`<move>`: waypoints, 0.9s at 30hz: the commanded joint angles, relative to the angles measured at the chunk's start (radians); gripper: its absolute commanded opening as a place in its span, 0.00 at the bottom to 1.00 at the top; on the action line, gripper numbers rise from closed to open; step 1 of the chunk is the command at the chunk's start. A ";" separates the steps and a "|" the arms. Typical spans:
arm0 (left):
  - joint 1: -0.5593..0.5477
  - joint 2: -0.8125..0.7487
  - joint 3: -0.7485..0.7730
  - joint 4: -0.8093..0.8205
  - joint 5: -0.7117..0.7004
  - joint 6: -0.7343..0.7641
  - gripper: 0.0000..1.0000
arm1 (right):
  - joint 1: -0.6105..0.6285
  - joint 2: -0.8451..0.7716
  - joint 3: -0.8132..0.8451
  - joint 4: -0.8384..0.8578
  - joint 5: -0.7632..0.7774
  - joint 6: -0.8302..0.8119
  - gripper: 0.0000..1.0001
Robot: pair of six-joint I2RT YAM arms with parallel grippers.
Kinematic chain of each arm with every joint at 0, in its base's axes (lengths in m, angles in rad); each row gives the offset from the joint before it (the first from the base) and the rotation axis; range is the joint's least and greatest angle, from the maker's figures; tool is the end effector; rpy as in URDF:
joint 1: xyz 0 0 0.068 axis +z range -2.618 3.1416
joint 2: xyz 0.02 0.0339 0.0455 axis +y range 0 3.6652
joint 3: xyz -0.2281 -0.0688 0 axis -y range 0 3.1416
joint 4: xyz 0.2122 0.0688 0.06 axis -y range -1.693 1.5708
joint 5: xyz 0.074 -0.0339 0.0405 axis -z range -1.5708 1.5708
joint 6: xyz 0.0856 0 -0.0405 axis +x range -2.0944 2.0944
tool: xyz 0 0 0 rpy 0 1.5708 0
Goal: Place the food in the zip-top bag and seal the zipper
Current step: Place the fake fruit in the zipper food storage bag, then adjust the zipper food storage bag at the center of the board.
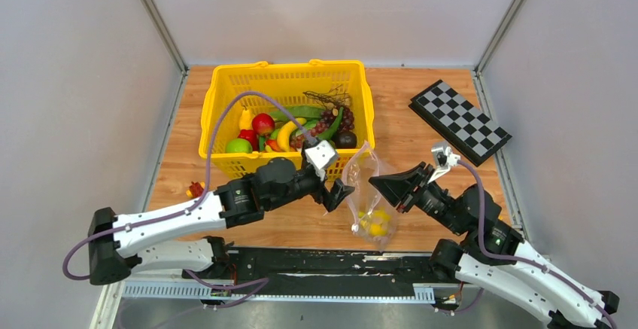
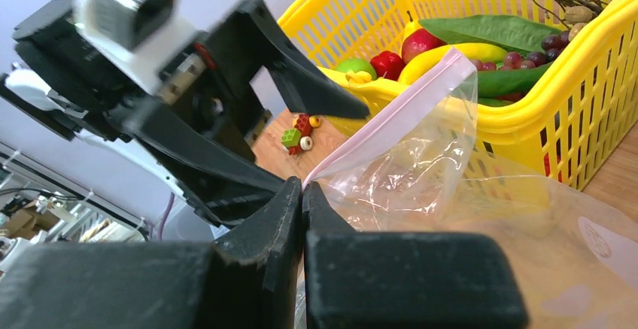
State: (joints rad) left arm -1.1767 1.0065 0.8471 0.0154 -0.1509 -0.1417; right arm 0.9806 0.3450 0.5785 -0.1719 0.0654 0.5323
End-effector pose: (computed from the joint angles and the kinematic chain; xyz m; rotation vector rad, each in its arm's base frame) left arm 0.1171 -0.2481 0.3090 0.7812 1.6083 -0.8391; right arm 0.0920 0.1273 0.3079 -0.3059 1.5960 1.1469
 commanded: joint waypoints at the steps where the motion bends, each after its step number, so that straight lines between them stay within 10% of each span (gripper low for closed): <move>1: -0.001 0.065 0.018 -0.114 -0.005 -0.126 0.97 | 0.004 0.021 0.049 0.026 -0.035 -0.057 0.04; 6: 0.000 0.059 -0.020 -0.023 0.006 -0.226 0.81 | 0.004 0.026 0.065 0.004 -0.039 -0.080 0.04; 12: 0.000 0.049 0.010 -0.011 0.002 -0.215 0.24 | 0.004 0.017 0.070 -0.052 -0.008 -0.097 0.04; 16: 0.000 0.056 0.052 -0.024 0.037 -0.177 0.03 | 0.004 0.016 0.126 -0.165 0.082 -0.168 0.03; 27: 0.000 0.243 0.225 0.069 0.159 -0.187 0.00 | 0.004 -0.029 0.439 -0.543 0.428 -0.352 0.03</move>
State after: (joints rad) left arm -1.1767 1.1965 0.9958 0.0429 -0.0162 -0.3302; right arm 0.9806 0.3473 0.9371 -0.5983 0.3580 0.2657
